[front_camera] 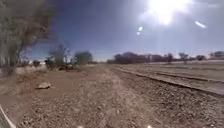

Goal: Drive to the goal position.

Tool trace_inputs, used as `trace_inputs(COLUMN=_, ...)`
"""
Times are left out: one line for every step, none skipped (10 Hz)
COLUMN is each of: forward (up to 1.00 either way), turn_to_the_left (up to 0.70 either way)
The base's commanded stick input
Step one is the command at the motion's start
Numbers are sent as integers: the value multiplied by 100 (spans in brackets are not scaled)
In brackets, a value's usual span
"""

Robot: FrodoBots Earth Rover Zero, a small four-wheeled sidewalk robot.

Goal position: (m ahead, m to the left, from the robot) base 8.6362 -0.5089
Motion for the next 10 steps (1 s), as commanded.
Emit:
trace_inputs(forward=70, turn_to_the_left=17)
trace_inputs(forward=70, turn_to_the_left=4)
trace_inputs(forward=70, turn_to_the_left=0)
trace_inputs(forward=70, turn_to_the_left=0)
trace_inputs(forward=70, turn_to_the_left=0)
trace_inputs(forward=70, turn_to_the_left=0)
trace_inputs(forward=70, turn_to_the_left=0)
trace_inputs(forward=70, turn_to_the_left=0)
trace_inputs(forward=70, turn_to_the_left=0)
trace_inputs(forward=70, turn_to_the_left=0)
